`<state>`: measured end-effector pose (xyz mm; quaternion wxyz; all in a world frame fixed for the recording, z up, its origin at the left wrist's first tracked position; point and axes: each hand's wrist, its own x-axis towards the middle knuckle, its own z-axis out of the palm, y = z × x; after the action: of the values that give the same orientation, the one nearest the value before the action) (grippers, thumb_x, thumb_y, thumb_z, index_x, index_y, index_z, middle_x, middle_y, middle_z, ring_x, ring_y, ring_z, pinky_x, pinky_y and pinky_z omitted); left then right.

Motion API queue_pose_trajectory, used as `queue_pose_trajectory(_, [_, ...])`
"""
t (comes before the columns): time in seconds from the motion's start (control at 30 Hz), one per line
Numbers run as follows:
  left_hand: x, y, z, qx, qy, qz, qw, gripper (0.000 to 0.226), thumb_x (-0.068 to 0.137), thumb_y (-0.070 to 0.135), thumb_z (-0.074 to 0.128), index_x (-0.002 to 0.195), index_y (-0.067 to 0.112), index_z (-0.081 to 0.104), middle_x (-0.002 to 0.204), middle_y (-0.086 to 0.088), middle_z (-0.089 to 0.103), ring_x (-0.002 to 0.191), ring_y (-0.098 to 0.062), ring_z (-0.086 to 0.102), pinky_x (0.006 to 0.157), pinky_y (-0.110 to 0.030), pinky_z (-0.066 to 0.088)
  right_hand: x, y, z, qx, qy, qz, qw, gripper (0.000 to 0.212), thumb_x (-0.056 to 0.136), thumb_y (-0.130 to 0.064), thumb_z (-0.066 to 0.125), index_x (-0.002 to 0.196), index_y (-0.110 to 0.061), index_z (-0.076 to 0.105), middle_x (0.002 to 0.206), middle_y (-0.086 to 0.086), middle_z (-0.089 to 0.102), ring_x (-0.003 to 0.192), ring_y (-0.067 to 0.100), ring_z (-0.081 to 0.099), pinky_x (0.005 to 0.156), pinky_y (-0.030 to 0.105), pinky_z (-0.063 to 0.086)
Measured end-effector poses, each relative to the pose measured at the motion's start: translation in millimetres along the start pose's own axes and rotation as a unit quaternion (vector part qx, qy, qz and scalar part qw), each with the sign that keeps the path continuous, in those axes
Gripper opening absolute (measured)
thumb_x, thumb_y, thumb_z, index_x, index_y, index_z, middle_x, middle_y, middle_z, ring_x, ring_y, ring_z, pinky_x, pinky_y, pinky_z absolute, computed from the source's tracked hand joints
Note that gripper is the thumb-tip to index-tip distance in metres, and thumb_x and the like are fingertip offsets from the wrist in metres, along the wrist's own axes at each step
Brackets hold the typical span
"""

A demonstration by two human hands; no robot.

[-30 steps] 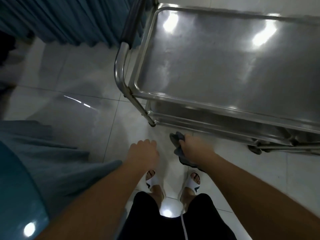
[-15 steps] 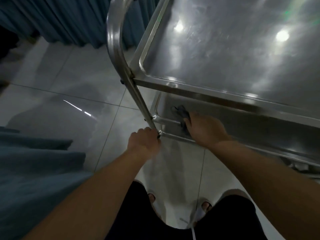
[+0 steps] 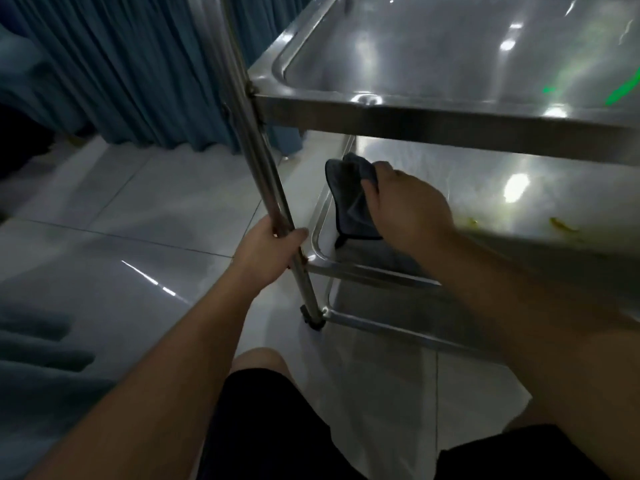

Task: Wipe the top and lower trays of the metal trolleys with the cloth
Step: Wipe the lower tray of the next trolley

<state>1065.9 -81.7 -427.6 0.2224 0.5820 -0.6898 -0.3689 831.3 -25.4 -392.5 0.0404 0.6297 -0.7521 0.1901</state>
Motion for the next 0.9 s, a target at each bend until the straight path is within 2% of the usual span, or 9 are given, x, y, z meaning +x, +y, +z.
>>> queue_pose_trajectory(0.13, [4.9,-11.2,9.3,-0.13,0.035,0.038,0.99,0.011,0.092,0.04,0.074,0.098,0.034,0.068,0.088,0.015,0.072,0.078,0.008,0.068,0.052,-0.005,0.046,2.1,-5.6,5.0,0.011,0.05,0.017,0.999,0.04,0.11,-0.046,0.027,0.124,-0.017,0.052,0.084,0.0,0.054,0.068,0.023,0.052,0.061,0.035,0.038])
queue_pose_trajectory(0.23, [11.3,-9.7,15.7,-0.22,0.068,0.044,0.972,0.02,0.089,0.037,0.078,0.101,0.025,0.068,0.093,0.006,0.074,0.082,-0.005,0.072,0.064,-0.017,0.056,-7.5,-19.4,21.6,0.06,0.017,0.002,0.998,0.042,0.109,-0.052,0.024,0.117,-0.024,0.054,0.078,-0.006,0.057,0.063,0.016,0.053,0.059,0.033,0.039])
queue_pose_trajectory(0.3, [16.4,-3.7,19.1,-0.278,0.078,0.056,0.956,0.021,0.087,0.034,0.077,0.098,0.02,0.066,0.091,0.002,0.075,0.088,-0.013,0.074,0.076,-0.026,0.059,-22.6,-33.7,42.1,0.086,-0.024,-0.027,0.996,0.034,0.108,-0.049,0.029,0.119,-0.029,0.054,0.082,-0.005,0.064,0.069,0.017,0.063,0.059,0.035,0.048])
queue_pose_trajectory(0.37, [18.5,1.1,23.4,-0.302,0.071,0.078,0.947,0.015,0.088,0.03,0.072,0.086,0.017,0.065,0.078,0.0,0.072,0.077,-0.015,0.073,0.07,-0.022,0.058,-37.3,-47.7,67.9,0.083,-0.109,-0.053,0.989,0.033,0.107,-0.043,0.036,0.135,-0.032,0.05,0.115,0.004,0.071,0.107,0.028,0.068,0.086,0.047,0.056])
queue_pose_trajectory(0.43, [19.4,1.6,28.2,-0.305,0.086,0.073,0.946,0.018,0.089,0.03,0.068,0.08,0.016,0.063,0.066,-0.002,0.065,0.06,-0.014,0.063,0.056,-0.022,0.053,-44.6,-58.3,93.8,0.042,-0.213,-0.058,0.975,0.051,0.11,-0.046,0.024,0.159,-0.031,0.029,0.165,0.002,0.037,0.154,0.028,0.028,0.123,0.051,0.026])
queue_pose_trajectory(0.47, [20.3,1.4,30.4,-0.302,0.101,0.065,0.946,0.018,0.089,0.03,0.067,0.079,0.016,0.061,0.063,-0.002,0.062,0.056,-0.014,0.06,0.052,-0.024,0.051,-43.8,-60.8,103.5,0.031,-0.232,-0.055,0.971,0.056,0.111,-0.048,0.016,0.164,-0.033,0.016,0.172,-0.002,0.017,0.159,0.025,0.009,0.127,0.051,0.011])
queue_pose_trajectory(0.53, [21.1,1.4,34.7,-0.3,0.126,0.054,0.944,0.018,0.088,0.032,0.066,0.079,0.018,0.06,0.061,-0.001,0.059,0.053,-0.015,0.057,0.049,-0.027,0.049,-37.0,-63.3,114.7,0.027,-0.228,-0.037,0.973,0.058,0.109,-0.051,0.008,0.165,-0.036,0.004,0.174,-0.003,0.001,0.16,0.025,-0.005,0.127,0.053,-0.001])
queue_pose_trajectory(0.7, [17.1,3.1,38.2,-0.298,0.137,0.065,0.942,0.013,0.09,0.029,0.064,0.081,0.023,0.059,0.061,0.003,0.058,0.053,-0.01,0.057,0.047,-0.022,0.049,-31.3,-45.4,123.2,-0.008,-0.225,0.035,0.974,0.061,0.107,-0.052,0.011,0.165,-0.034,0.0,0.174,-0.002,-0.008,0.159,0.028,-0.011,0.126,0.054,-0.005])
queue_pose_trajectory(0.9, [12.7,7.9,39.3,-0.302,0.144,0.063,0.94,0.014,0.079,0.036,0.063,0.075,0.026,0.055,0.062,-0.002,0.052,0.054,-0.013,0.054,0.048,-0.025,0.049,-61.7,96.3,90.8,-0.038,-0.152,0.215,0.964,0.064,0.105,-0.055,0.019,0.164,-0.032,0.012,0.174,-0.004,0.004,0.159,0.028,0.004,0.126,0.054,0.005])
